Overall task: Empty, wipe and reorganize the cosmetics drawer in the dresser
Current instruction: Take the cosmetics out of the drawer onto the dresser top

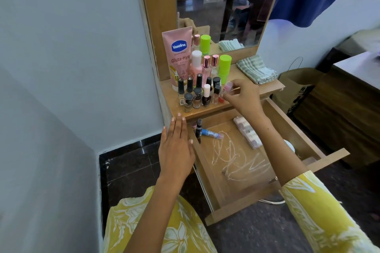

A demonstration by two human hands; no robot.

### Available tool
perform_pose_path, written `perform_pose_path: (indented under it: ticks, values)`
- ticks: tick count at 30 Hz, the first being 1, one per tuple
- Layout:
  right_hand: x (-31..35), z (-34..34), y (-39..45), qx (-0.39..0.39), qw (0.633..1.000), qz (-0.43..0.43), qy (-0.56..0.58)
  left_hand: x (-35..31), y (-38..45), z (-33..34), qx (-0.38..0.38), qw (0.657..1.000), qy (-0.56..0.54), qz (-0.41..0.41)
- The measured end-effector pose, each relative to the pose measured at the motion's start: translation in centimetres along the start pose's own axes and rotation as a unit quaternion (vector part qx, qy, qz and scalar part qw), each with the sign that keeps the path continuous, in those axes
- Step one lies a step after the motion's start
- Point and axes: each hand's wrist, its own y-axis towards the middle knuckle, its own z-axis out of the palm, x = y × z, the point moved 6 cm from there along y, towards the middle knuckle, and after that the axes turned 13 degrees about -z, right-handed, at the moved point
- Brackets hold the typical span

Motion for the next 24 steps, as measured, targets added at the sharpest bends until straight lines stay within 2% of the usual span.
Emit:
perform_pose_path:
  ticks: [5,12,17,24]
  values:
    - [0.0,0.5,0.1,0.046,0.998,-0.023,-0.030,-0.1,-0.2,-0.2,0.002,1.000,-0.014,0.003]
    - [-0.1,1.1,0.1,0.066,0.995,-0.033,-0.069,0.1,-0.2,0.0,-0.003,1.000,-0.016,0.000]
    - [-0.8,1.3,-0.9,0.045,0.999,0.004,-0.006,0.1,0.0,0.1,-0.003,1.000,-0.007,-0.001]
    - [-0.8,1.4,-2.0,0.037,0.999,-0.001,0.019,0.1,-0.1,0.2,-0.002,1.000,0.002,0.000]
